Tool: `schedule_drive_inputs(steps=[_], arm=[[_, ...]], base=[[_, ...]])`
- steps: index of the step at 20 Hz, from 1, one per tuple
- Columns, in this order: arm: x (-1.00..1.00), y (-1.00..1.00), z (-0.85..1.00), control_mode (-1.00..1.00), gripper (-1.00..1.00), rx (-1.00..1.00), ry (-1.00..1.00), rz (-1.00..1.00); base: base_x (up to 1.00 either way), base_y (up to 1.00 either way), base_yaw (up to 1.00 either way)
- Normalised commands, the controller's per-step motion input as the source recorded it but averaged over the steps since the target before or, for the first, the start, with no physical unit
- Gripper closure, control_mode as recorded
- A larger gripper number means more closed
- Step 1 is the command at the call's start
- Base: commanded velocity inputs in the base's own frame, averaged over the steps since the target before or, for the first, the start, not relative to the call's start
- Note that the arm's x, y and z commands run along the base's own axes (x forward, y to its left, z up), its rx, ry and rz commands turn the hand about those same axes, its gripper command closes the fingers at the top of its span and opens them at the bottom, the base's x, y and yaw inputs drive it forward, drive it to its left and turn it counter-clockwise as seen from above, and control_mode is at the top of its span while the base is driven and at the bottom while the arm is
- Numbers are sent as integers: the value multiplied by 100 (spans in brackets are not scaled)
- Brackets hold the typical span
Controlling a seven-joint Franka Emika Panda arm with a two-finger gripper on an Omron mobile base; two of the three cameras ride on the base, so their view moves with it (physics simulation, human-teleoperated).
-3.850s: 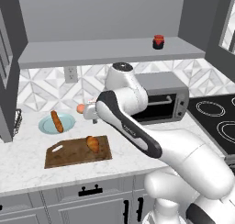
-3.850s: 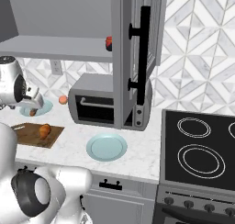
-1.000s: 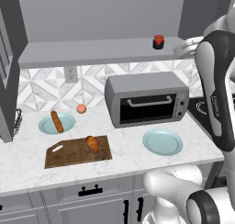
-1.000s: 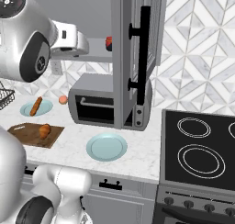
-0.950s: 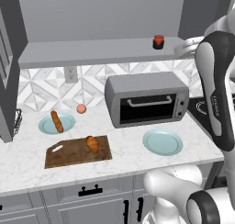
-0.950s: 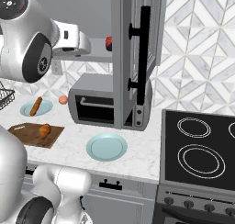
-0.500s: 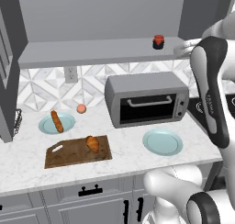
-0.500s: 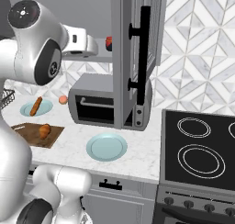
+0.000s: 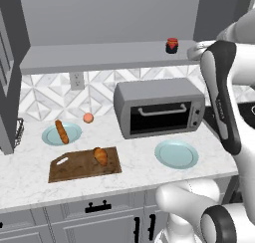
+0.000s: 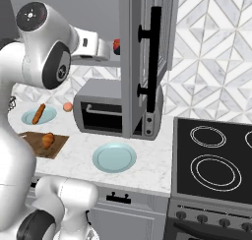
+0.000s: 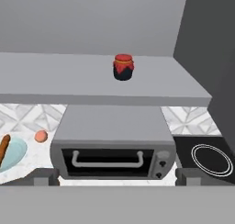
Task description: From the different types of pastries on the counter, select a croissant and place it on the cutting board. Then retrieve a jar of jam from the cabinet and place it alongside the croissant on the cutting board.
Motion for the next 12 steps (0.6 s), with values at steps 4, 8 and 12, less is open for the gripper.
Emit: schedule_drive_inputs(steps=[4, 8, 12], arm=[[45, -28, 0, -100, -100, 6, 0, -11], [80, 0, 7, -100, -100, 2, 7, -9], [52, 0, 5, -100, -100, 0, 6, -1]], base=[[0, 0, 0], [0, 0, 0], [0, 0, 0]])
